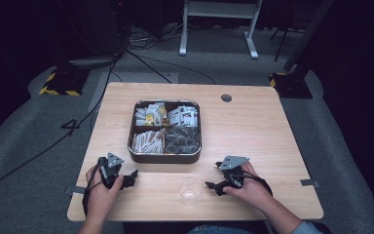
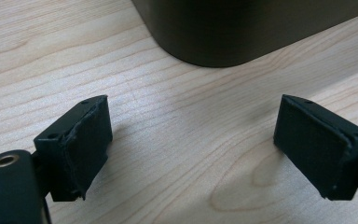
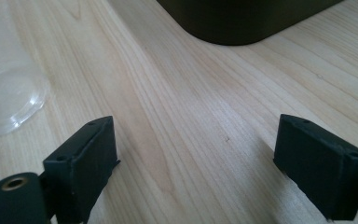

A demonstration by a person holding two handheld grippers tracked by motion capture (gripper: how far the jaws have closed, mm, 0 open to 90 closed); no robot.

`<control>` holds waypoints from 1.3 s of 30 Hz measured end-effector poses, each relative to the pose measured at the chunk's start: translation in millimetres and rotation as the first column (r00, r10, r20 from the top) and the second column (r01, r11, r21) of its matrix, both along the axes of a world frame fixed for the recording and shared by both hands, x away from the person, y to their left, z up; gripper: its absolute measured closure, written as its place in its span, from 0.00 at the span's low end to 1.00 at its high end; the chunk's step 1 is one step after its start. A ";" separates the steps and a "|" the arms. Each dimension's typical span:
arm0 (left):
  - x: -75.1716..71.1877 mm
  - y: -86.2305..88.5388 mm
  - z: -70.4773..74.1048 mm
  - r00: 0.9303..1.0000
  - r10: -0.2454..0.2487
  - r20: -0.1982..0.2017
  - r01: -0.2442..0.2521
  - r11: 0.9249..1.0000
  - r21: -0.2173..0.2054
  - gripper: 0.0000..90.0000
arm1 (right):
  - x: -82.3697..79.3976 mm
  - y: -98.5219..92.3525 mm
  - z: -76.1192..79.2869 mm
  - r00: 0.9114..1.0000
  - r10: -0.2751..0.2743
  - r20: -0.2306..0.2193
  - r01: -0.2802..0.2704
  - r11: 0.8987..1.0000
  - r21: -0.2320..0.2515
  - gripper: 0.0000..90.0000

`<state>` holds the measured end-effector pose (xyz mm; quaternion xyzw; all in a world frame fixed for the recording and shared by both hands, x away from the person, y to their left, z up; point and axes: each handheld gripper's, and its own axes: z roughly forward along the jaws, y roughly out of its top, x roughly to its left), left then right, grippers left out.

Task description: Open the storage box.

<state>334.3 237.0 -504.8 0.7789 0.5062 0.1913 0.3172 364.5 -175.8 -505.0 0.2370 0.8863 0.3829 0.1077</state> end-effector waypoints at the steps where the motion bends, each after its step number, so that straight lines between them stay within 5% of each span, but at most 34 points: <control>1: 0.0 0.0 0.0 1.000 -0.001 0.000 0.001 1.000 0.000 0.13 | 0.0 0.4 -0.1 1.000 -0.006 0.000 0.006 1.000 0.000 0.14; 7: 0.8 -0.3 -0.2 1.000 -0.013 -0.003 0.013 1.000 -0.006 0.12 | 0.6 0.7 -0.1 1.000 -0.008 -0.004 0.008 1.000 0.000 0.13; 13: -1.0 -1.0 -0.1 1.000 -0.014 0.001 0.014 1.000 -0.002 0.13 | 0.2 3.1 0.8 0.995 -0.076 -0.060 0.079 0.995 0.056 0.13; 15: -3.0 -1.0 0.2 1.000 -0.019 0.001 0.018 1.000 0.005 0.13 | 6.3 6.2 8.0 0.998 -0.025 -0.057 0.024 1.000 -0.021 0.30; 17: -4.0 -1.6 0.0 1.000 -0.016 -0.001 0.016 1.000 -0.001 0.13 | 7.6 7.6 10.6 0.999 -0.008 -0.044 0.006 0.999 -0.040 0.32; 24: -7.3 -1.8 0.0 1.000 -0.014 0.000 0.014 1.000 0.001 0.13 | 20.0 11.8 28.7 0.999 -0.016 -0.048 0.016 1.000 0.010 0.20; 34: -11.4 -0.8 0.1 1.000 -0.020 0.000 0.020 1.000 0.001 0.13 | 38.5 26.0 64.2 0.998 -0.046 -0.052 0.053 0.988 0.143 0.25; 39: -12.2 -0.5 0.1 1.000 -0.023 -0.001 0.023 1.000 0.002 0.13 | 49.6 36.3 76.8 0.997 -0.061 -0.040 0.067 0.984 0.165 0.25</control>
